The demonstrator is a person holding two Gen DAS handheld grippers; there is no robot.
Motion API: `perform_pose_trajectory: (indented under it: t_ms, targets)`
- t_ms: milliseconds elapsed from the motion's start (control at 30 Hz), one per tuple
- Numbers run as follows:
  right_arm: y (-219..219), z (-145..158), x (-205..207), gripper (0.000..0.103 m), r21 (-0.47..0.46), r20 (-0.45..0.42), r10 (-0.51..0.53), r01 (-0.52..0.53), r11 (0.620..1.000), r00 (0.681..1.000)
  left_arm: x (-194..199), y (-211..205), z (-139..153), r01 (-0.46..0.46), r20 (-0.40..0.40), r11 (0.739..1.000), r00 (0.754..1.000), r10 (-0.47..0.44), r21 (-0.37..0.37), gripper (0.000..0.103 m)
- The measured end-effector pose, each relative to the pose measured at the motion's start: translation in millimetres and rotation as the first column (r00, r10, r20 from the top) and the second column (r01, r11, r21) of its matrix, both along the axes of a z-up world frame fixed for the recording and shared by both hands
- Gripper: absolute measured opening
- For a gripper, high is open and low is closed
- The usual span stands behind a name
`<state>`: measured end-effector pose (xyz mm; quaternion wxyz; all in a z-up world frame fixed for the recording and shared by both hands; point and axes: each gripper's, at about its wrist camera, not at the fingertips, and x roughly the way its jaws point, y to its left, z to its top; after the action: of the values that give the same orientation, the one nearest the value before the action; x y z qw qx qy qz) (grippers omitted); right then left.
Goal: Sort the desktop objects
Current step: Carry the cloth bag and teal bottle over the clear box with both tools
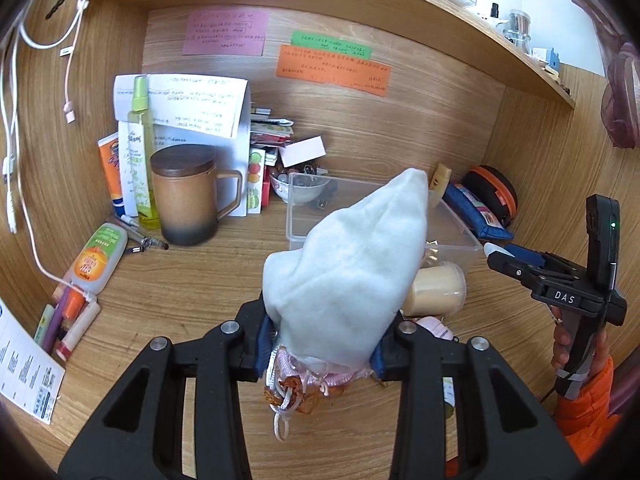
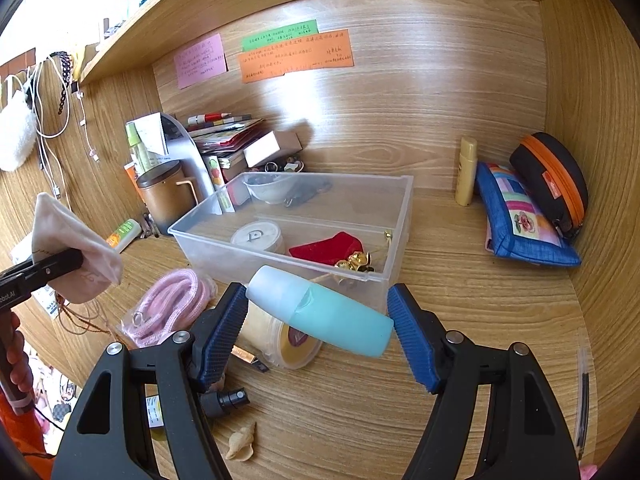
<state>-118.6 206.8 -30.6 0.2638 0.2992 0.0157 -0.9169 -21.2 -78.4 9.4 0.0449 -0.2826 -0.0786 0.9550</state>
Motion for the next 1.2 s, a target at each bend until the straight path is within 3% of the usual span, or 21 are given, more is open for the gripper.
perform_pose_trajectory:
  t_ms: [533,1200]
  targets:
    - [-15,13,-29,0.069,0.036,-0.019,0.017,-0.016,0.999,1.000,-57,2,3,0.065,0.013,0.998,0.998,-0.065,0.018,0.037]
    - [-45,7,-72,0.069,0.095,0.013,0.064,-0.065,0.993,0.998,-127,0,-7,0.116,0.048,0.992,0.992,-0.118,0.049,0.037]
